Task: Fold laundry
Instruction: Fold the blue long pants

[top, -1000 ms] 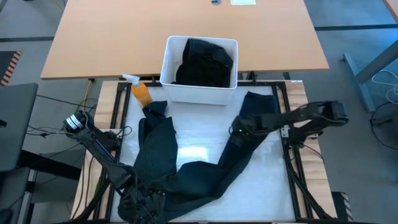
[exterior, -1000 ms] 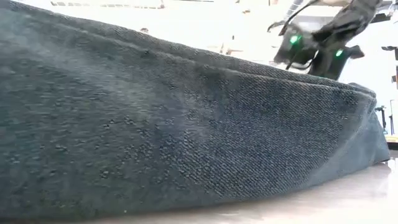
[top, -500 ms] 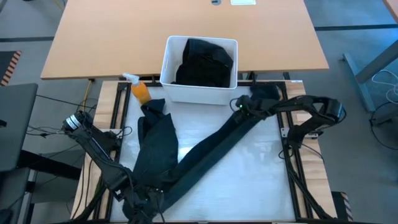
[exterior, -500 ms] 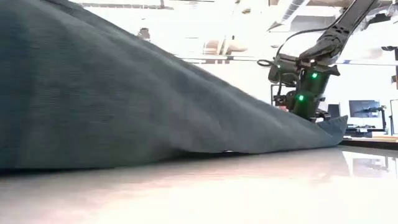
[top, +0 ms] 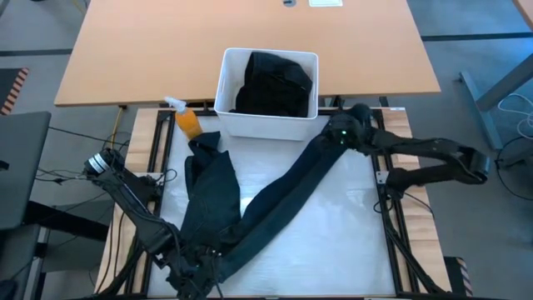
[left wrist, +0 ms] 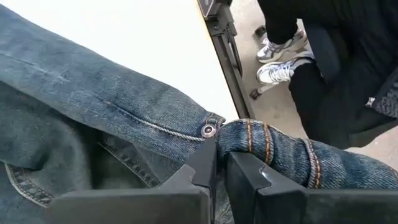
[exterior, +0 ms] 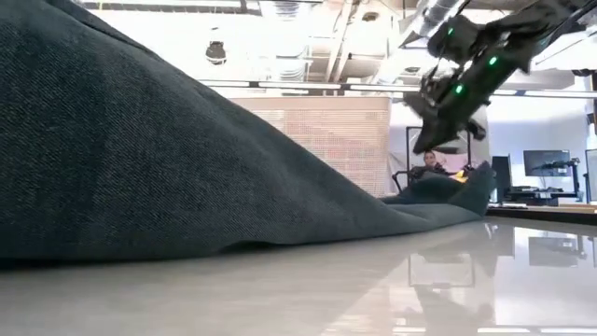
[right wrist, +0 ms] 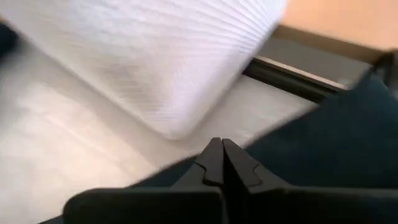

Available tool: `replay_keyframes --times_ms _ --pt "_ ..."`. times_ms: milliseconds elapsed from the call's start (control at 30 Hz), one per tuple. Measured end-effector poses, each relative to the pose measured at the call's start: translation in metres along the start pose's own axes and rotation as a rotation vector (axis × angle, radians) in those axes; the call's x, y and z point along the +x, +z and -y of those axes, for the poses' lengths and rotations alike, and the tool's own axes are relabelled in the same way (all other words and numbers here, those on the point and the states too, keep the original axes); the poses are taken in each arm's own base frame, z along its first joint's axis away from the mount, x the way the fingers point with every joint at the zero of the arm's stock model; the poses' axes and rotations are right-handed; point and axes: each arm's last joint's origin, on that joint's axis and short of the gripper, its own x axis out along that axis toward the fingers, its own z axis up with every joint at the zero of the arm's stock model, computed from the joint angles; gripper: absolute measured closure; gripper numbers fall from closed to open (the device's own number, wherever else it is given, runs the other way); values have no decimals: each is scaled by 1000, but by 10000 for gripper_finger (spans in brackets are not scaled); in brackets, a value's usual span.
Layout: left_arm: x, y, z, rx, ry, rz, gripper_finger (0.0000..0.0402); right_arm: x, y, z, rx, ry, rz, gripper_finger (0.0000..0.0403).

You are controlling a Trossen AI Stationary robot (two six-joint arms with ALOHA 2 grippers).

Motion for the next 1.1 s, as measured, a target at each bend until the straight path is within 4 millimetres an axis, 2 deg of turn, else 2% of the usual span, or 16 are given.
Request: replay_keyframes --times_ms 200,367,533,700,767,867,967,1100 --pt "-2 2 1 29 -1 4 318 -29 2 -1 10 64 41 385" --pt "-26 20 6 75 -39 5 272 -43 -2 -16 -14 196 50 385" --pt "-57 32 7 105 47 5 264 -55 -13 -41 -130 319 58 385" --pt "-68 33 3 115 201 23 267 -66 -21 -54 -178 343 82 385" --pt "-64 26 -5 85 335 6 267 -71 -25 -59 -205 369 84 386" --pt "-43 6 -20 37 471 -66 268 -77 -31 -62 -285 368 94 386" --pt "-17 -11 -32 1 502 -97 268 -82 -33 -60 -331 322 104 386" --pt "19 -25 -49 -47 480 -26 268 -94 -21 -57 -346 292 103 386"
